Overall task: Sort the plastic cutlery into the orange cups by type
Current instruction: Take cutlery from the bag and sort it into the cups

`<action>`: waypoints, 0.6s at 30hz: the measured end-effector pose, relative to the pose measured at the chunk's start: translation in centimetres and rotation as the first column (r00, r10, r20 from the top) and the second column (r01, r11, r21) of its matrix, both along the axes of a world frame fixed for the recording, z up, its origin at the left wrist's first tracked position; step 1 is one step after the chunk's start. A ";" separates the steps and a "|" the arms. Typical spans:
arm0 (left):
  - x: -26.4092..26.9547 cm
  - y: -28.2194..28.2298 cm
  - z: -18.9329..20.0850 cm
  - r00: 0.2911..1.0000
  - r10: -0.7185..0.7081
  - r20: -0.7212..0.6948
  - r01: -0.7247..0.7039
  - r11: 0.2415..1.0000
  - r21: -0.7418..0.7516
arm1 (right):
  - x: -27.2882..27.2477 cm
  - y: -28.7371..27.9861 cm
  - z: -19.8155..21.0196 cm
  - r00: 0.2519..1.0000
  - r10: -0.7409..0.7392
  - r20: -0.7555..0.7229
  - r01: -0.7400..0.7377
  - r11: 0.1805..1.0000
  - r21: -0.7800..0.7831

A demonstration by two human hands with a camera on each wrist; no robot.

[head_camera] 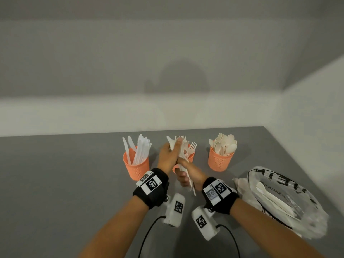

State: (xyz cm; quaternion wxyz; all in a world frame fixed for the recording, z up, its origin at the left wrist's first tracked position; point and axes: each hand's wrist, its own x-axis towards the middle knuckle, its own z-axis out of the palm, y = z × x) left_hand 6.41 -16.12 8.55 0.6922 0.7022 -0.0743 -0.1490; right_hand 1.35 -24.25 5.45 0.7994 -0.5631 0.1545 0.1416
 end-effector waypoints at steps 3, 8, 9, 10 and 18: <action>0.8 0.5 -0.3 0.997 0.007 -0.075 -0.007 1.000 0.010 | 0.0 -1.1 0.4 0.991 0.135 -0.008 -0.131 0.971 0.199; 1.4 1.5 -0.2 0.987 -0.023 -0.161 0.014 0.998 -0.060 | -0.3 -1.7 0.5 0.980 0.195 0.033 -0.196 0.934 0.299; 1.5 1.6 0.0 0.985 -0.016 -0.172 0.005 0.998 -0.063 | -0.4 -1.7 0.5 0.980 0.196 0.038 -0.198 0.937 0.288; 1.6 1.8 0.1 0.984 -0.008 -0.177 -0.003 0.998 -0.062 | -0.4 -1.6 0.5 0.979 0.198 0.044 -0.202 0.942 0.267; 3.5 5.4 1.4 0.985 0.166 0.039 -0.166 0.986 -0.009 | 0.1 -0.4 0.7 0.992 0.096 0.078 -0.085 0.988 -0.131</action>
